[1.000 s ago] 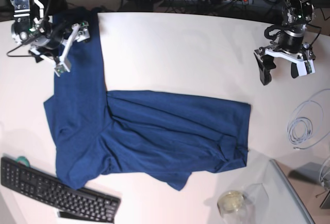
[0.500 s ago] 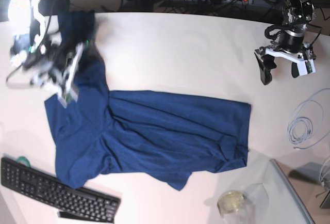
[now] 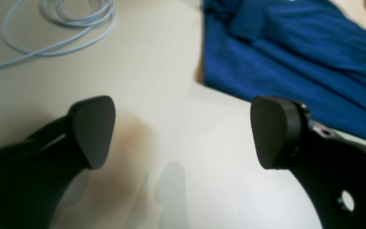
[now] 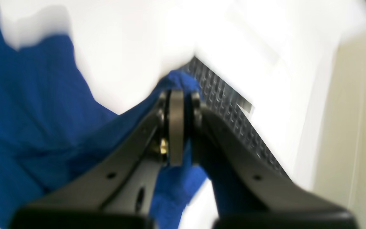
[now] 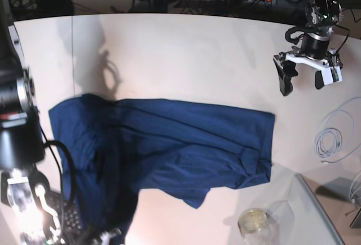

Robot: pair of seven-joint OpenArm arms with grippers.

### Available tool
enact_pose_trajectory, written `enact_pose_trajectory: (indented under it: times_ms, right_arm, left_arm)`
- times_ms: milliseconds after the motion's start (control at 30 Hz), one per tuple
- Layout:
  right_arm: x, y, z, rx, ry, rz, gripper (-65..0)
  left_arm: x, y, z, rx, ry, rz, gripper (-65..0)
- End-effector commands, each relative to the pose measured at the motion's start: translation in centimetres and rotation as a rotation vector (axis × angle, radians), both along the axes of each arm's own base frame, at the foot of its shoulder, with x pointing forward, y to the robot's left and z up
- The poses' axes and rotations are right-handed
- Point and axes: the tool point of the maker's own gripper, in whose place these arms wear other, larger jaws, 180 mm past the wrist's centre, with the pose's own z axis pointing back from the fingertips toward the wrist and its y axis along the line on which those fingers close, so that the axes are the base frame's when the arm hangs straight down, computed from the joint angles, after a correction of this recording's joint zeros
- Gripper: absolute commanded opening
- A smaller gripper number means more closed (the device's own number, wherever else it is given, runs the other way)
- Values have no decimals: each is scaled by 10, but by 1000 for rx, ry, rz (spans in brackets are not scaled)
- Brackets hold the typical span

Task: Layout the t-shirt on the table in an organized manner, then fold the t-shirt properly
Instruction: 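Move both grippers to opposite shirt edges and grasp them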

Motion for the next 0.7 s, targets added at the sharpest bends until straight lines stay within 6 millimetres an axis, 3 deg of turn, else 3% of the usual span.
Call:
enact_pose_trajectory:
  times_ms: [0,67,167,200,267,400,533,567,667]
  right_arm:
    - [13,17,29,54,-70,31,-573]
    - [23,36,37,112,-96,54,-437]
    - [26,39,29,105,-54,47,-83]
    - [24,36,22,92,-30,40,0]
    - [14,19,4,58,15,15,0]
    - [-25,-41,-43,78,88,-108,-18]
    - [-87,-116,-95,245,167,-363,-69]
    - [-102,-122,-109,272,188,-400,-69]
    - [-141,-149,-146,305,253,-501,-69]
  left_arm:
    - [3,5,12,20,-38,0,0]
    - [3,5,12,19,-38,0,0]
    - [2,5,11,19,-37,0,0]
    - [2,5,11,19,-37,0,0]
    - [2,5,10,17,-33,2,0]
    - [-1,7,1,7,-12,10,0]
    - [5,-8,-16,-28,18,-24,-3]
    - [8,-10,-20,-38,24,-22,-102]
    - [23,-13,-27,-70,14,-5,-487]
